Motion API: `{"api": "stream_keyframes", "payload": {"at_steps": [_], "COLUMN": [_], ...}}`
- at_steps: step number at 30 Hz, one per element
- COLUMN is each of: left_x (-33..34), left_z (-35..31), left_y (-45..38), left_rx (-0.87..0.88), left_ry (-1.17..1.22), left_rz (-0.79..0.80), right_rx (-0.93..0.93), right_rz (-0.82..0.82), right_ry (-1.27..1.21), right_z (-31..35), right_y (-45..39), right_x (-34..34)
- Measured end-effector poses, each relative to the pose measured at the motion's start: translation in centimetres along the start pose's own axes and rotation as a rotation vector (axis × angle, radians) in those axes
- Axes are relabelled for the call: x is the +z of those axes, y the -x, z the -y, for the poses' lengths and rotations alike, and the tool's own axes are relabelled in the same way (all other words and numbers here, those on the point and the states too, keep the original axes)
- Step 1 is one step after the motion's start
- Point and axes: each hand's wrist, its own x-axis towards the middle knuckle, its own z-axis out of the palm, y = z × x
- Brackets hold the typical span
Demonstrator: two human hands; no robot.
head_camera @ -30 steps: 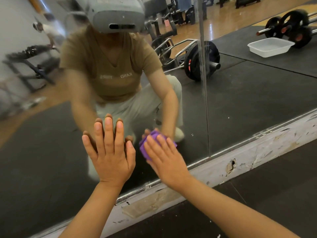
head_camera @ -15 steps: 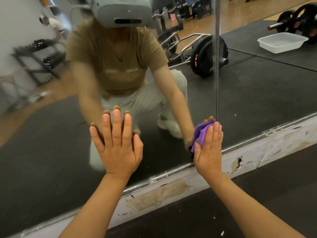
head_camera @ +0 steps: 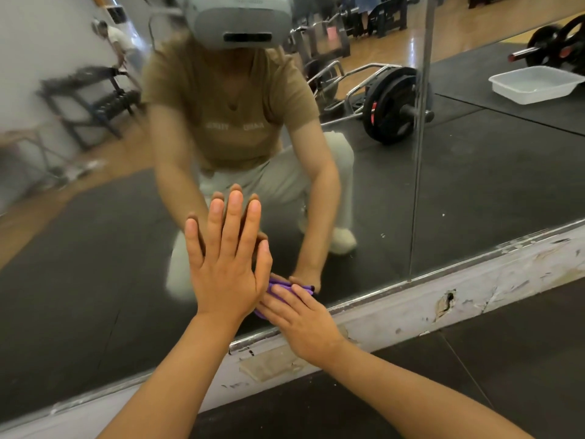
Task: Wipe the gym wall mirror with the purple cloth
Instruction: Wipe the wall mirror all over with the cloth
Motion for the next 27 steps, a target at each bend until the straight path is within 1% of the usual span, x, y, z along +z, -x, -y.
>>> {"api": "stream_keyframes", "payload": {"at_steps": [3,5,7,9,13,15,17,20,21,22,23,26,27], "left_x": [-0.1,0.1,0.4,0.6,0.8,0.8,0.8,0.8,0.8,0.8,0.8,0.8,0.8], "left_z": [0.2,0.2,0.1,0.2,0.1,0.1,0.1,0.0,0.0,0.0,0.0,0.1,0.1], "left_y": [0.1,0.2,0.1,0.1,0.3,0.2,0.2,0.3,0.3,0.3,0.3,0.4,0.4], "left_rx": [0.017,0.021,0.022,0.019,0.017,0.021,0.015,0.012,0.013,0.013,0.010,0.005,0.011], "left_ry": [0.007,0.006,0.003,0.000,-0.001,-0.001,0.002,0.010,0.011,0.013,0.012,0.015,0.018], "left_rz": [0.003,-0.009,-0.027,-0.039,-0.062,-0.068,-0.066,-0.067,-0.067,-0.067,-0.067,-0.061,-0.060], "right_rx": [-0.130,-0.136,-0.019,0.104,0.386,0.469,0.535,0.743,0.765,0.731,0.635,0.256,0.190], "right_rz": [-0.036,-0.128,-0.288,-0.389,-0.420,-0.400,-0.398,-0.479,-0.497,-0.496,-0.471,-0.304,-0.265], "right_ry": [0.076,0.078,0.009,-0.043,-0.151,-0.186,-0.218,-0.333,-0.355,-0.351,-0.314,-0.107,-0.048], "right_z": [-1.8,-3.8,-6.3,-8.7,-12.5,-12.9,-12.1,-9.7,-8.8,-7.9,-7.0,-4.8,-4.5], "right_y": [0.3,0.6,0.8,1.6,4.3,4.7,4.4,2.7,2.3,2.1,2.2,3.6,3.9], "right_x": [-0.6,-0.5,-0.3,-0.3,-0.4,-0.6,-0.5,-0.4,-0.3,0.0,0.4,2.2,2.6]}}
